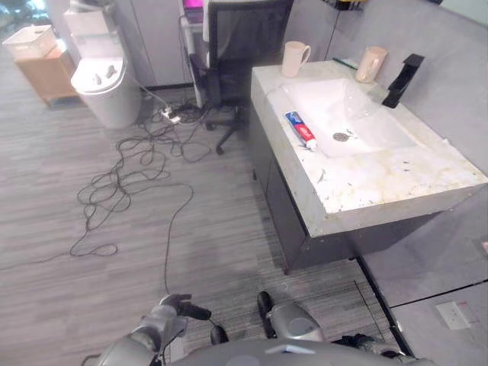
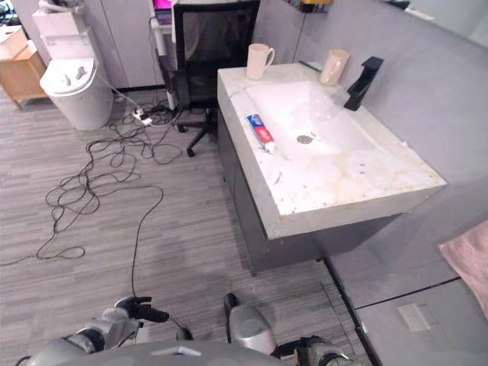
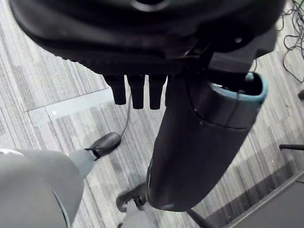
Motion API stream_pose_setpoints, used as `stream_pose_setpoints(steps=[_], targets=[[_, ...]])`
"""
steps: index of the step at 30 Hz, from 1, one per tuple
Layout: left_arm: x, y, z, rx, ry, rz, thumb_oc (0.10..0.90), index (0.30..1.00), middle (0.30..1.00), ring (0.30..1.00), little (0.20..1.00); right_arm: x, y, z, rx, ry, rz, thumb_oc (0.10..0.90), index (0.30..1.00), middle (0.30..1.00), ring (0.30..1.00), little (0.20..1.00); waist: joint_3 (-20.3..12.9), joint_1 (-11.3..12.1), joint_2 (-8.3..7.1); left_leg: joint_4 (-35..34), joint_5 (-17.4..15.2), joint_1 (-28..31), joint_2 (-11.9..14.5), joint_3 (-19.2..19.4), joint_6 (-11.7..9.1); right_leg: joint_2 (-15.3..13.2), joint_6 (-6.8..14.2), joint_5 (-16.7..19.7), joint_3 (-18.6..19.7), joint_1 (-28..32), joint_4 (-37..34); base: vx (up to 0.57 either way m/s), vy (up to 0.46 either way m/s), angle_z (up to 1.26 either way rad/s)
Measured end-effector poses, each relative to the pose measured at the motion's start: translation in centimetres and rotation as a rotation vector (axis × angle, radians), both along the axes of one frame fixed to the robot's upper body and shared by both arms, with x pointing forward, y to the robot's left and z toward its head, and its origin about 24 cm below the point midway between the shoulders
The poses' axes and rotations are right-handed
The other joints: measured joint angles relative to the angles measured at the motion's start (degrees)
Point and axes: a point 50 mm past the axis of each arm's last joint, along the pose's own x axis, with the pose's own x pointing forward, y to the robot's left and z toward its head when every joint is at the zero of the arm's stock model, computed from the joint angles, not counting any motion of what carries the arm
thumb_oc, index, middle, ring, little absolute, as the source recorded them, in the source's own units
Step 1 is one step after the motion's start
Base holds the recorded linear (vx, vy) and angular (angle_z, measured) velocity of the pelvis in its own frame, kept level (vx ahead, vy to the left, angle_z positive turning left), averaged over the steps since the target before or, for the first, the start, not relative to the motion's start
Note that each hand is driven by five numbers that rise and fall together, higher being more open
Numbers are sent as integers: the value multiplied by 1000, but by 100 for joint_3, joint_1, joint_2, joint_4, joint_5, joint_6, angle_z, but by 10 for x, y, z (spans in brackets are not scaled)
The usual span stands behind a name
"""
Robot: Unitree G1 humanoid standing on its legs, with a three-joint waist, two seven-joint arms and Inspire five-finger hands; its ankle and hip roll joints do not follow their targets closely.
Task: Organize the bathroom.
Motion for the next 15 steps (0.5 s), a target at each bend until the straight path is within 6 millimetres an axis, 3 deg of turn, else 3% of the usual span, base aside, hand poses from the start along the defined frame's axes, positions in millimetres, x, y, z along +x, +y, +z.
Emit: stream_pose_setpoints(steps=[1,2,4,6,8,10,11,12,13,14,15], targets=[[2,-10,-1,-24,-1,-1,800,900,900,900,900,-5,0,-1,1,14,-1,800,900,900,900,900,26,-68,15,392,-180,12,26,256,-44,-46,8,62,-49,161,-54,205,41,40],[2,-13,-1,-30,6,-2,800,900,900,900,900,-8,-1,-1,0,21,-4,800,900,900,900,900,26,-68,42,347,-175,83,125,298,-144,-10,-45,107,-91,281,-79,365,73,43],[-3,-18,-4,-36,18,-4,800,900,900,900,900,-19,-1,-3,5,43,-26,800,900,900,900,900,-163,-40,183,38,-161,293,168,270,-189,78,-134,149,-58,388,-111,285,33,10],[-1,-18,-3,-22,8,-30,800,900,900,900,900,-19,0,-3,10,39,-37,800,900,900,900,900,-284,-123,188,57,-174,253,175,224,-237,97,-261,103,-25,357,-99,121,-15,14],[-1,-18,-3,-22,8,-30,800,900,900,900,900,-19,0,-3,10,39,-37,800,900,900,900,900,-284,-123,188,57,-174,253,175,224,-237,97,-261,103,-25,357,-99,63,-22,6],[-2,-18,-3,-12,13,-36,800,900,900,900,900,-19,0,-3,12,35,-36,800,900,900,900,900,-360,-185,283,271,-312,222,222,186,-430,136,-392,156,-38,428,-109,213,-47,18],[2,-6,0,5,-8,0,800,900,900,900,900,-13,11,-5,45,25,-41,800,900,900,900,900,-295,-126,-144,2221,-490,-679,136,59,-1123,-92,-805,-24,-34,341,155,222,24,44],[20,0,8,22,-73,8,800,900,900,900,900,-4,16,-4,66,12,-44,800,900,900,900,900,-185,-62,-451,4528,344,-2016,146,-78,-1865,-288,-916,-110,-13,246,360,269,152,9],[21,3,9,56,-92,-2,800,900,900,900,900,4,11,-2,42,4,-53,800,900,900,900,900,-123,158,-570,5448,694,-2984,611,91,-1699,-256,-859,-133,198,261,257,341,235,-52],[24,8,12,66,-111,-1,800,900,900,900,900,10,7,0,24,-6,-52,800,900,900,900,900,-145,303,-485,5002,476,-3001,999,338,-1336,-155,-817,-136,266,347,97,370,314,-115],[22,14,12,70,-102,23,800,900,900,900,900,19,1,3,9,-37,-45,800,900,900,900,900,-125,330,-519,4304,317,-2889,1285,372,-1153,-116,-875,-26,253,437,-19,371,369,-128]])
